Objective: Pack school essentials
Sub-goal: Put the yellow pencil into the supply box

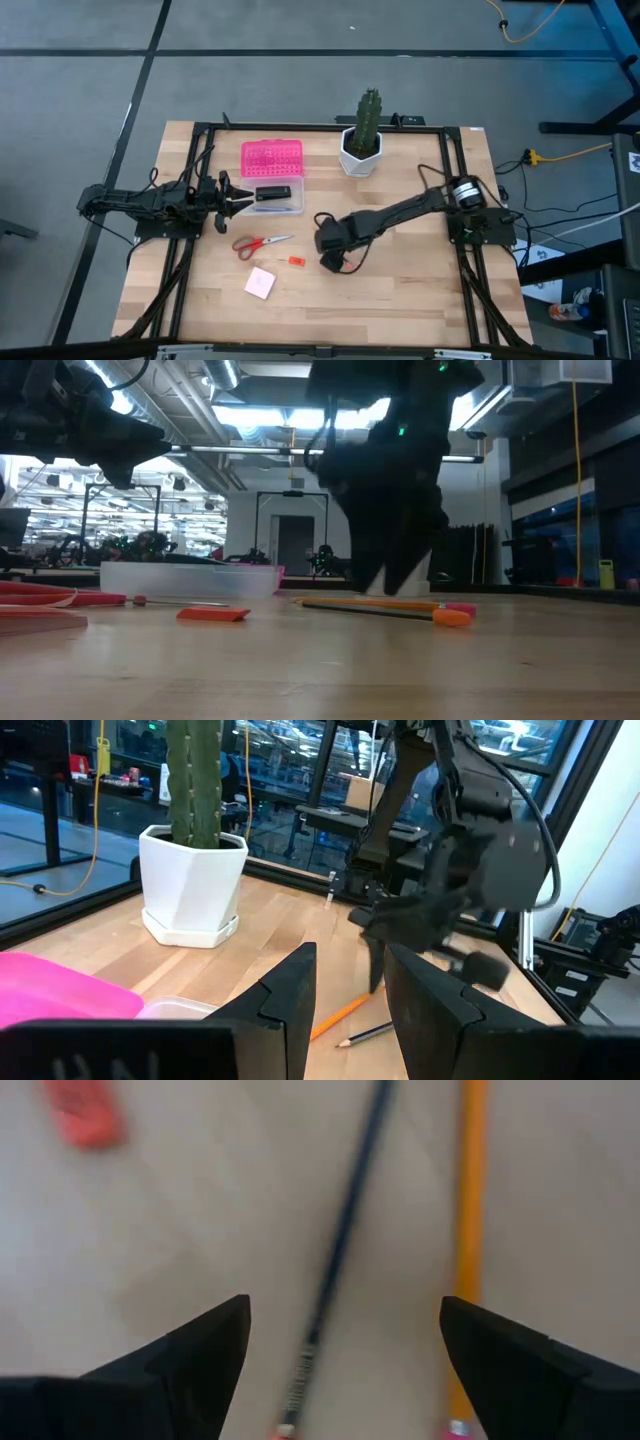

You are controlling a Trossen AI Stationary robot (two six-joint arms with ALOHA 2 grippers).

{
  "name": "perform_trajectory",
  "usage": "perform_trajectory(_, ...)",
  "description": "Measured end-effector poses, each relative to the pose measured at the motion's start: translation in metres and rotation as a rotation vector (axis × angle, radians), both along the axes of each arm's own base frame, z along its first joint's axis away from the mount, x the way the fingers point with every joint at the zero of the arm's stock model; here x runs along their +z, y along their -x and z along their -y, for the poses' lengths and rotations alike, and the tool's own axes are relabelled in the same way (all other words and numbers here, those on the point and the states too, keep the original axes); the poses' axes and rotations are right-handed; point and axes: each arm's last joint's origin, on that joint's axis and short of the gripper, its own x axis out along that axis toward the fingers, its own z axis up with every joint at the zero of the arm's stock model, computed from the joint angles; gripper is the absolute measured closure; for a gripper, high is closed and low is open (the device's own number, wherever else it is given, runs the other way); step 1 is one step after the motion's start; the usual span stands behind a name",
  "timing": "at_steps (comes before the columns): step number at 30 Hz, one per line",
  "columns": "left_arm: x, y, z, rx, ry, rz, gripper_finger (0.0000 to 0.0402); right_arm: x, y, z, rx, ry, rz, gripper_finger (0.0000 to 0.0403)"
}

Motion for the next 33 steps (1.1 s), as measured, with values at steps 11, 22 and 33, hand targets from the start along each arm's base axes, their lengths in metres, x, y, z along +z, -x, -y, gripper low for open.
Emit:
perform_trajectory(11,0.0,0.0,0.0,0.002,0.0,0.0,0.0288,-0.011,-0.021,0.005,0.121,0.13,-0.153,0.0077)
perform_trajectory(22,0.0,0.0,0.0,0.002,0.0,0.0,0.0288,-0.012,-0.024,0.025,0.107,0.024,-0.18,0.0077)
perform_trajectory(33,0.0,0.0,0.0,0.002,0.0,0.0,0.0288,0.043,0.006,0.024,0.176,0.031,-0.194,0.0077)
